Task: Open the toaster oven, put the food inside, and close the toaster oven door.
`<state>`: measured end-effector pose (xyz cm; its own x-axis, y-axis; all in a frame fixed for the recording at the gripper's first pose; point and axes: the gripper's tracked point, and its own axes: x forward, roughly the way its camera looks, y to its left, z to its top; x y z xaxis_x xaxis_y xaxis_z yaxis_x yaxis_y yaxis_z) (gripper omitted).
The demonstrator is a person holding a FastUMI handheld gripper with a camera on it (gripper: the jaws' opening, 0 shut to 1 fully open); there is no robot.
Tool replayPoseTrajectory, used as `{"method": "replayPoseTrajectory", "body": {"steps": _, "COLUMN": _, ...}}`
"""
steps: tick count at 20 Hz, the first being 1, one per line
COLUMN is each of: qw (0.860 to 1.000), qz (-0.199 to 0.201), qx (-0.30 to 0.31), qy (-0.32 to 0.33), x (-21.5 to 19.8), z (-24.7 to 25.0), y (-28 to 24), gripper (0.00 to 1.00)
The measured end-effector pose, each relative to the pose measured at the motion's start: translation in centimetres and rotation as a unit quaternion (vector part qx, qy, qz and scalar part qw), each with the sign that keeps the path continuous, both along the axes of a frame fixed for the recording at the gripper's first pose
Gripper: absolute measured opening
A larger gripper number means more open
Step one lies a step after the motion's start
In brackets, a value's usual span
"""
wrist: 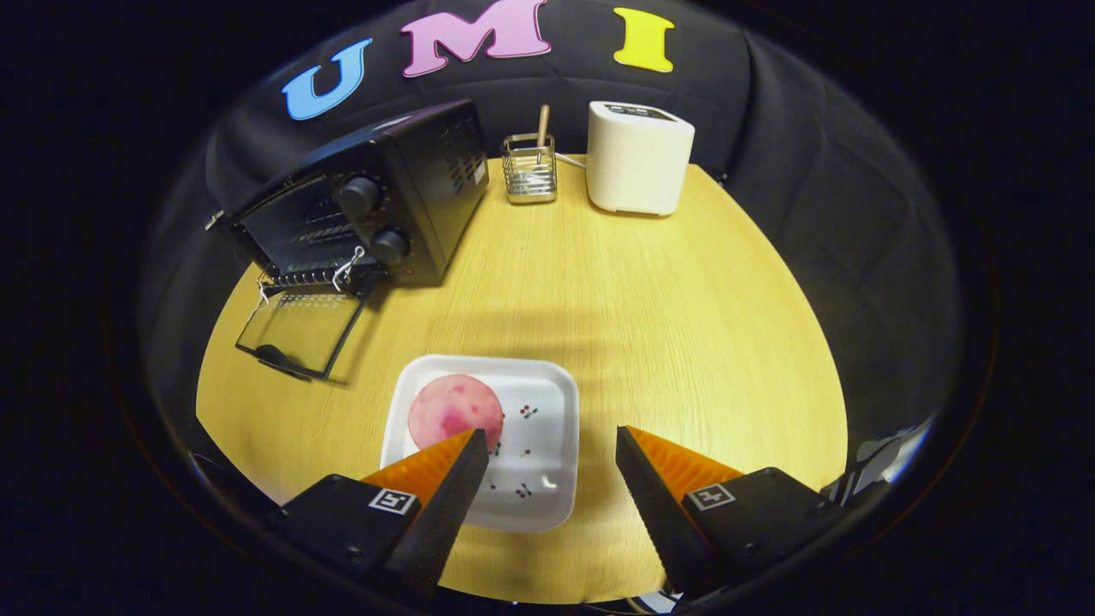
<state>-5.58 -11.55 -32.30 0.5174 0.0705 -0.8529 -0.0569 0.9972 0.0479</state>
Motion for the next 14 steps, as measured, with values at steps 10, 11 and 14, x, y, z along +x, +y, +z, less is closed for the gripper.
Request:
{"method": "replayPoseTrajectory", "body": {"steps": 10, "qw": 0.996, "qz": 0.031, "qx": 0.017, "qy": 0.079, "x": -1.3, "z": -3.7, "y": -1.0, "gripper": 0.56}}
{"method": "replayPoseTrajectory", "body": {"steps": 11, "qw": 0.996, "qz": 0.036, "qx": 0.017, "qy": 0.084, "x": -1.5, "z": -3.8, "y": -0.8, "gripper": 0.46}}
{"method": "replayPoseTrajectory", "body": {"steps": 14, "qw": 0.994, "qz": 0.037, "qx": 0.019, "qy": 0.101, "x": -1.5, "z": -4.1, "y": -0.8, "gripper": 0.22}}
